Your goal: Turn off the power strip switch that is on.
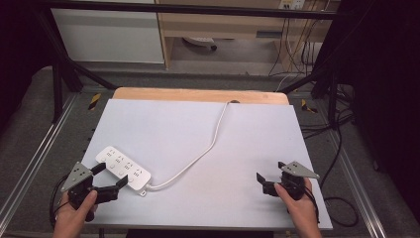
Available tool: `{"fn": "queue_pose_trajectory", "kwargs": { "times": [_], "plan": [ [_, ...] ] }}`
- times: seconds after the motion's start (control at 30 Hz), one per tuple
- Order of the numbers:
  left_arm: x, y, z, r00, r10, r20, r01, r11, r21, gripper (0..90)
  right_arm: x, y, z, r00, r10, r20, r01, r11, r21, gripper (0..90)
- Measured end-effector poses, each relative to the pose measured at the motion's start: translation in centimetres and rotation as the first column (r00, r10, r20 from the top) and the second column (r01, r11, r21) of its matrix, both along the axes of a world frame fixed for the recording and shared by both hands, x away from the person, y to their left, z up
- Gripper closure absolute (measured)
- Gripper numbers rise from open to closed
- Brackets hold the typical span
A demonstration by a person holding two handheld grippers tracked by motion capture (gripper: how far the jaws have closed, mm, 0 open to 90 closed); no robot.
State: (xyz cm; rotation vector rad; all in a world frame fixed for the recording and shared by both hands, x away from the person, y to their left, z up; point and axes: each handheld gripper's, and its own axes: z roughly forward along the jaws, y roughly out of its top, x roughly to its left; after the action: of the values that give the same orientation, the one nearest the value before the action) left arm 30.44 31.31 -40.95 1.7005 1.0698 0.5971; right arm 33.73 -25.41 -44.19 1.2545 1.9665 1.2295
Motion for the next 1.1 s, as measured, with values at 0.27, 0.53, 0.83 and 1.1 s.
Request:
{"fn": "queue_pose_trajectory", "kwargs": {
  "times": [0.27,0.53,0.83,1.1],
  "plan": [
    [-0.2,0.2,0.3,0.9995,0.025,0.018,-0.025,0.9994,-0.026,5.1,-0.1,0.3,0.1,1.0,0.008,0.0,-0.008,0.9998,-0.016,6.1],
    [-0.4,0.2,0.9,0.998,0.025,0.058,-0.023,0.9989,-0.041,5.4,-0.2,0.6,0.2,0.9997,0.013,-0.019,-0.013,0.9997,-0.02,4.2],
    [-1.1,-0.1,2.4,0.9946,0.037,0.097,-0.034,0.9988,-0.035,5.6,-0.3,0.7,0.3,0.9997,0.019,-0.013,-0.019,0.9996,-0.02,3.5],
    [-0.9,-0.3,3.9,0.9908,0.073,0.113,-0.071,0.9972,-0.025,5.5,-0.3,0.8,0.3,0.9996,0.016,-0.023,-0.016,0.9997,-0.019,3.6]
  ]
}}
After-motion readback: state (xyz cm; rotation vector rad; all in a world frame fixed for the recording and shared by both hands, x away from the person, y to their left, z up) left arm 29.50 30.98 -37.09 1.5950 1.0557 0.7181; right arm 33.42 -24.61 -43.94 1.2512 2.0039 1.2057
